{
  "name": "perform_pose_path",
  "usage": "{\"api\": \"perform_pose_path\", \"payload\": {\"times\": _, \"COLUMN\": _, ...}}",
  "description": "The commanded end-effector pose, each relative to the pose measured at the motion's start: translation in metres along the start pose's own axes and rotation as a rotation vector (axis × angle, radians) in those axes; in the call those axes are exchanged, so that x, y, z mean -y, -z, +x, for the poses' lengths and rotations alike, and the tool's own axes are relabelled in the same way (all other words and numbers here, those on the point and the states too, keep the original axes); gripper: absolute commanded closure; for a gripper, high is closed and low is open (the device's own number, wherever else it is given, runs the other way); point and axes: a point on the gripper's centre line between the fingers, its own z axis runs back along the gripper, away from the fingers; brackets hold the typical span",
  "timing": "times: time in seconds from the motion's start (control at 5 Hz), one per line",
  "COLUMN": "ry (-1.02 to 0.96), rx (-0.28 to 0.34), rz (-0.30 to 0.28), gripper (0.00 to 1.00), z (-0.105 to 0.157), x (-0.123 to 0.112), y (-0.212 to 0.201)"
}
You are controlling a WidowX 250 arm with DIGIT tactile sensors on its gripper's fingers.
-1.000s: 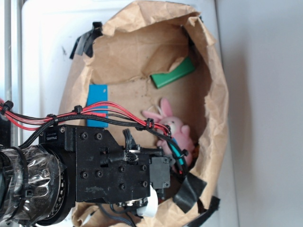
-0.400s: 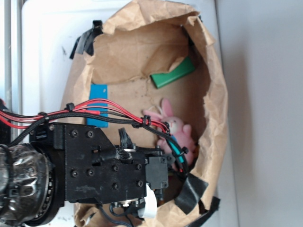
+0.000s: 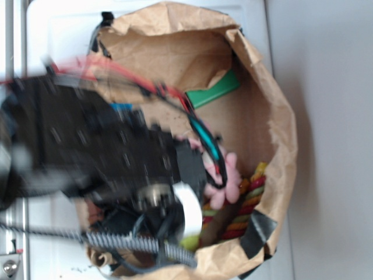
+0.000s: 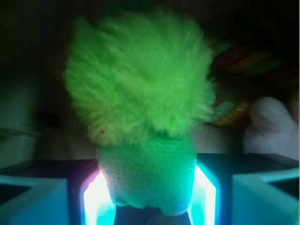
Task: Grab the green animal.
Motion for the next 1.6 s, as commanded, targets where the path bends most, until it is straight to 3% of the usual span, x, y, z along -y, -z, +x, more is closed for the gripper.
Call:
{"api": "perform_pose_path", "payload": {"times": 0.0, "ry": -0.385, "rx": 0.002, "rz": 0.148, "gripper": 1.0, "z": 0.001, "x": -0.051, "y": -0.054}}
{"api": "perform_pose_path", "payload": {"times": 0.4, "ry": -0.776, "rx": -0.036, "rz": 0.256, "gripper": 1.0, "z": -0.015, "x": -0.032, "y": -0.088}}
{"api": "perform_pose_path", "payload": {"times": 0.8, "ry": -0.874, "rx": -0.046, "rz": 0.271, "gripper": 1.0, "z": -0.02, "x": -0.021, "y": -0.103}}
{"api": "perform_pose_path", "payload": {"times": 1.0, "ry": -0.868, "rx": -0.069, "rz": 0.238, "gripper": 1.0, "z": -0.026, "x": -0.016, "y": -0.11}}
{"api": "perform_pose_path", "payload": {"times": 1.4, "ry": -0.893, "rx": -0.047, "rz": 0.264, "gripper": 1.0, "z": -0.031, "x": -0.019, "y": -0.116}}
